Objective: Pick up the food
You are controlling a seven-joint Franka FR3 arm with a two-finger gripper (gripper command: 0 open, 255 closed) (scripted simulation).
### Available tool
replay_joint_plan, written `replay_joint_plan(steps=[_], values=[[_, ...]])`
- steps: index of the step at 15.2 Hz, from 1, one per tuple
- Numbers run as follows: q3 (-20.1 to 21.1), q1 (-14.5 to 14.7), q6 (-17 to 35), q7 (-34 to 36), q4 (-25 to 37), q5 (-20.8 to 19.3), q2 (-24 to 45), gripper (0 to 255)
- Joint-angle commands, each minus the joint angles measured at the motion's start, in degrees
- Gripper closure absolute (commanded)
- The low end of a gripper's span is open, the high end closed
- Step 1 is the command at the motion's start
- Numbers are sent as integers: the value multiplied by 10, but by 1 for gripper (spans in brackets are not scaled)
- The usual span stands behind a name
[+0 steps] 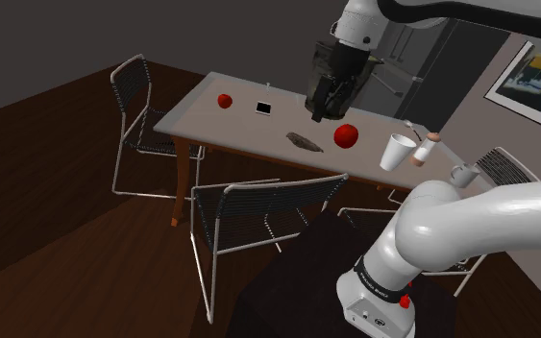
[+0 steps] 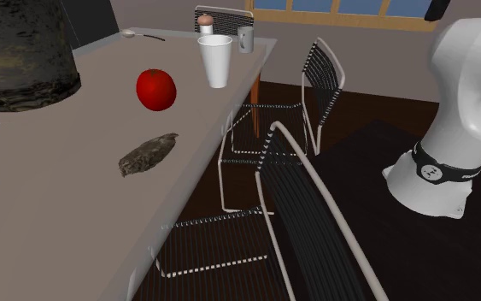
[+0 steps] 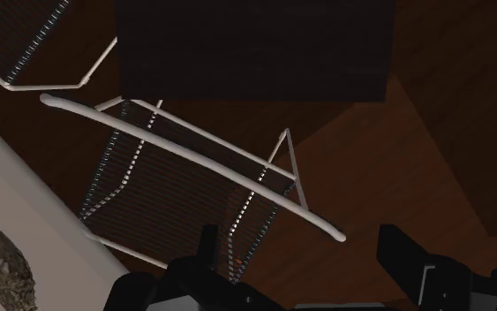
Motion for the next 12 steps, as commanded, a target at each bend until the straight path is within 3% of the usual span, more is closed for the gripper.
replay_joint_plan(steps=[1,12], values=[[0,0,0,0,0,0,0,0],[-162,-21,143,-197,-42,-61,75,0]])
